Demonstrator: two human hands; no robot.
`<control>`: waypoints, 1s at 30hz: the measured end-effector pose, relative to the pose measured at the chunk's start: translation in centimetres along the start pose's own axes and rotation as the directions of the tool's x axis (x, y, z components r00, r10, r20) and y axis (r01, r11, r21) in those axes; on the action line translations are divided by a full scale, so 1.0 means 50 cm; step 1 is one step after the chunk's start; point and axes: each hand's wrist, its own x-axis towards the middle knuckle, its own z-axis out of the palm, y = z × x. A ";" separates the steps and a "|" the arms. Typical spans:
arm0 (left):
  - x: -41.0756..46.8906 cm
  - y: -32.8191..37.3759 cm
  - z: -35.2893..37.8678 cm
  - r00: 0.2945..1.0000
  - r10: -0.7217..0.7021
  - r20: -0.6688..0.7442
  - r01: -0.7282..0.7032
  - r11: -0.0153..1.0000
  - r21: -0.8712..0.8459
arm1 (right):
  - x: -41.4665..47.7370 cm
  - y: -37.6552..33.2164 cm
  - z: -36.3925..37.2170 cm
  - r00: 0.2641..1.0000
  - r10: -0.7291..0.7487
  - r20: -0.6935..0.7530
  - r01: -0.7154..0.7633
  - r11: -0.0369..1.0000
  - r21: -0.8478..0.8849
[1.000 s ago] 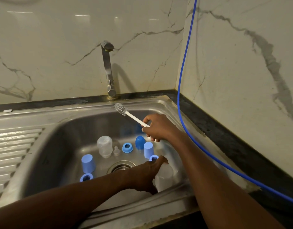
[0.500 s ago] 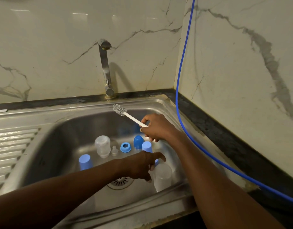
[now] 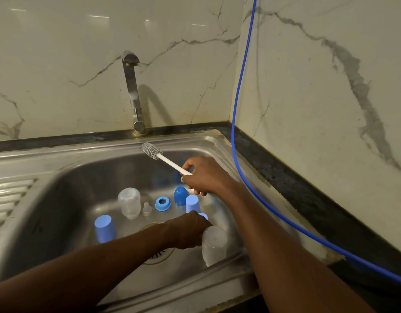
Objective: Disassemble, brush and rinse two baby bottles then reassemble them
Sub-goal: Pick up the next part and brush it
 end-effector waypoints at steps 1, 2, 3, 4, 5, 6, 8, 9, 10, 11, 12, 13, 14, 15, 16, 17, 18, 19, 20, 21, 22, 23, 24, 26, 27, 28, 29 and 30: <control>0.000 -0.003 0.004 1.000 0.010 -0.011 -0.010 1.000 0.020 | 0.000 0.000 0.000 1.000 -0.004 -0.002 0.004 1.000 -0.002; 0.000 -0.006 0.006 1.000 0.015 -0.017 -0.015 0.999 0.033 | 0.000 0.000 0.001 1.000 -0.006 -0.002 0.006 1.000 -0.002; 0.000 -0.008 0.009 1.000 0.020 -0.024 -0.019 0.999 0.033 | 0.000 0.000 0.001 1.000 -0.006 -0.001 0.006 1.000 -0.002; -0.001 -0.007 0.008 0.999 0.015 -0.029 -0.014 1.000 0.023 | 0.000 -0.001 0.002 1.000 -0.006 0.003 0.006 1.000 -0.005; 0.000 -0.007 0.008 0.999 0.012 -0.039 -0.011 1.000 0.008 | 0.000 -0.001 0.002 1.000 -0.007 0.006 0.007 1.000 -0.008; -0.001 -0.003 0.004 0.999 0.001 -0.040 -0.001 1.000 -0.007 | -0.001 0.000 0.002 1.000 -0.008 0.006 0.008 1.000 -0.010; -0.003 0.006 -0.007 0.999 -0.025 -0.048 0.023 0.999 -0.038 | -0.001 -0.001 0.001 1.000 -0.009 0.002 0.009 1.000 -0.013; -0.008 0.009 -0.015 0.997 -0.046 -0.062 0.043 0.998 -0.054 | -0.001 -0.001 0.001 1.000 -0.011 -0.001 0.011 1.000 -0.020; -0.015 0.010 -0.026 0.994 -0.077 -0.073 0.073 0.995 -0.061 | -0.001 -0.001 0.000 1.000 -0.015 -0.002 0.015 1.000 -0.027; -0.026 0.006 -0.037 0.990 -0.103 -0.094 0.098 0.994 -0.058 | -0.001 -0.001 0.001 1.000 -0.021 -0.002 0.021 0.999 -0.034; -0.041 -0.001 -0.052 0.984 -0.135 -0.115 0.131 0.991 -0.040 | -0.001 0.000 0.002 1.000 -0.030 -0.005 0.030 0.999 -0.035; -0.060 -0.011 -0.066 0.975 -0.171 -0.144 0.169 0.985 -0.026 | -0.002 -0.001 0.004 0.999 -0.045 -0.011 0.045 0.999 -0.031; -0.080 -0.024 -0.082 0.961 -0.208 -0.184 0.205 0.978 -0.038 | -0.003 -0.002 0.005 0.998 -0.067 -0.018 0.066 0.997 -0.029; -0.101 -0.041 -0.098 0.941 -0.241 -0.238 0.228 0.970 -0.078 | -0.004 -0.005 0.007 0.996 -0.090 -0.026 0.089 0.995 -0.033; -0.123 -0.059 -0.115 0.909 -0.286 -0.302 0.248 0.956 -0.158 | -0.005 -0.007 0.010 0.993 -0.115 -0.034 0.113 0.992 -0.048; -0.148 -0.081 -0.132 0.859 -0.359 -0.364 0.266 0.922 -0.283 | -0.006 -0.008 0.013 0.989 -0.138 -0.046 0.135 0.988 -0.074; -0.175 -0.098 -0.152 0.792 -0.457 -0.405 0.261 0.853 -0.453 | -0.007 -0.009 0.016 0.985 -0.160 -0.061 0.153 0.983 -0.102; -0.204 -0.116 -0.169 0.710 -0.570 -0.415 0.216 0.736 -0.642 | -0.008 -0.010 0.020 0.981 -0.181 -0.074 0.171 0.978 -0.121; -0.232 -0.128 -0.185 0.627 -0.671 -0.395 0.115 0.581 -0.806 | -0.008 -0.012 0.024 0.974 -0.210 -0.084 0.198 0.972 -0.127; -0.260 -0.136 -0.198 0.554 -0.749 -0.363 -0.017 0.426 -0.905 | -0.008 -0.014 0.030 0.968 -0.235 -0.088 0.224 0.967 -0.125; -0.285 -0.142 -0.207 0.482 -0.808 -0.340 -0.148 0.307 -0.940 | -0.010 -0.017 0.034 0.963 -0.256 -0.087 0.245 0.962 -0.119; -0.307 -0.150 -0.213 0.401 -0.855 -0.329 -0.266 0.235 -0.935 | -0.013 -0.023 0.038 0.960 -0.268 -0.079 0.258 0.959 -0.117; -0.329 -0.159 -0.217 0.332 -0.886 -0.324 -0.371 0.194 -0.908 | -0.016 -0.031 0.042 0.957 -0.282 -0.065 0.274 0.955 -0.117; -0.360 -0.178 -0.216 0.267 -0.913 -0.309 -0.519 0.134 -0.844 | -0.021 -0.043 0.052 0.951 -0.307 -0.029 0.301 0.945 -0.123; -0.369 -0.190 -0.214 0.262 -0.916 -0.304 -0.561 0.112 -0.820 | -0.022 -0.050 0.056 0.948 -0.318 -0.016 0.313 0.941 -0.128; -0.373 -0.199 -0.213 0.265 -0.916 -0.301 -0.582 0.097 -0.807 | -0.023 -0.054 0.059 0.944 -0.329 -0.005 0.326 0.937 -0.127; -0.374 -0.207 -0.210 0.267 -0.916 -0.298 -0.581 0.094 -0.808 | -0.024 -0.058 0.061 0.938 -0.346 0.007 0.344 0.931 -0.123; -0.373 -0.210 -0.209 0.275 -0.914 -0.300 -0.570 0.097 -0.816 | -0.026 -0.064 0.064 0.932 -0.363 0.020 0.362 0.924 -0.120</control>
